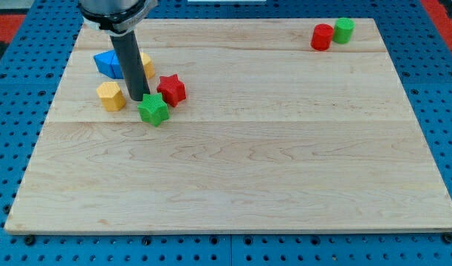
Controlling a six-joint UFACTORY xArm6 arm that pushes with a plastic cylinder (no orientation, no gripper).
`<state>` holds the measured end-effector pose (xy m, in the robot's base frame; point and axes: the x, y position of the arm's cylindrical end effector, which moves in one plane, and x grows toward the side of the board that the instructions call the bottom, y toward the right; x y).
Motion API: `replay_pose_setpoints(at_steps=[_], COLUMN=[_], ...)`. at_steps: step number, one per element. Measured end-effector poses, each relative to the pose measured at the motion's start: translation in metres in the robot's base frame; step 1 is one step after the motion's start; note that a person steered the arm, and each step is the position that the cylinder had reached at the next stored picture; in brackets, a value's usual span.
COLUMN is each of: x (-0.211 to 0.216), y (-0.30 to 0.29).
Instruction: Move the red star diagonally right side of the green star
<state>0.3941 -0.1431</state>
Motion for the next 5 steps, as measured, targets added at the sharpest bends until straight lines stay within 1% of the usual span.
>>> replay_pose_setpoints(at_steps=[1, 3, 5], x=[-0.001, -0.025, -0.027], y=[0.013, 0.107, 0.116])
